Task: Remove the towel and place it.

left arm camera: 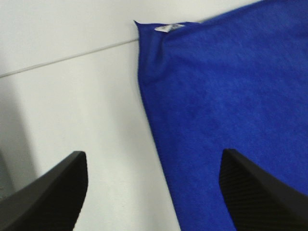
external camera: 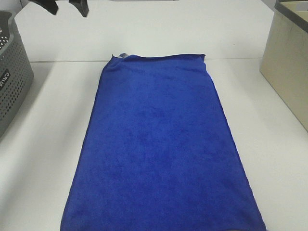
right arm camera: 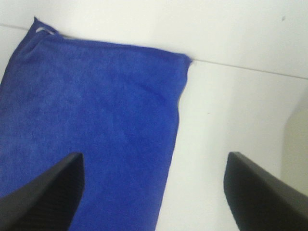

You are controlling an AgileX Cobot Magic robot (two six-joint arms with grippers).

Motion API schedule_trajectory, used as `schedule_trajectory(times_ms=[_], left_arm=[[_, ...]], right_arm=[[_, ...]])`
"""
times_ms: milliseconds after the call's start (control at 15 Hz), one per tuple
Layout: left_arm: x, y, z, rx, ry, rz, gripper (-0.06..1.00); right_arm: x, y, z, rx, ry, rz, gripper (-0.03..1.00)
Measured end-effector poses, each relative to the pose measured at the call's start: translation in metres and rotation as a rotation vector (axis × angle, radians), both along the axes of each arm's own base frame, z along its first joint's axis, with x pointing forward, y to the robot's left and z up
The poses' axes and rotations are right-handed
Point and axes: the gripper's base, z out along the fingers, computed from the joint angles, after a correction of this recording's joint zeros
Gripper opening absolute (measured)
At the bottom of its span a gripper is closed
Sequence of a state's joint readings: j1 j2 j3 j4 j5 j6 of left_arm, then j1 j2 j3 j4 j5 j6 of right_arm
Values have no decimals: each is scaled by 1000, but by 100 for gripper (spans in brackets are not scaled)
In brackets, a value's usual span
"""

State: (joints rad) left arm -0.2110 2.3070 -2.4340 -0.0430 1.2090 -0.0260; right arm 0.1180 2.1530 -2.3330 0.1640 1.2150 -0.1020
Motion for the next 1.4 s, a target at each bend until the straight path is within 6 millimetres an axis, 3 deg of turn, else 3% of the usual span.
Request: schedule_trajectory(times_ms=[67,133,267,467,533,600,667,800,1067,1333,1400], left_arm=[[-4,14,17,28,-38,55,72],[-9,41,39,44,-85,127,72],[-17,78,63,28,-129,210,72],[-38,103,77,24,-109,256,72],[-54,111,82,26,-88,272,72],[-84,124,84,42,-36,301,72],[-94,127,84,50,-22,310,72],[-151,137,79,87,53,342,72],[-256,135,70,81,38,373,72],[-336,131,59,103,-44,379,72],[-347,131,57,105,-57,380,72]], right_arm=[[-8,-7,17,7,-32,-39,78],[-19,-23,40,19,-77,-91,78],[-31,-40,59,0,-119,-140,78],[-59,-46,71,-58,-109,-156,78],[-76,-47,72,-64,-84,-156,78],[-108,-49,68,-80,-32,-157,78],[-121,-50,68,-82,-18,-156,78],[-172,-52,65,-86,14,-156,78],[-272,-57,32,-90,88,-161,78],[-366,-61,-2,-82,25,-164,78],[-377,-61,-6,-79,5,-165,78]])
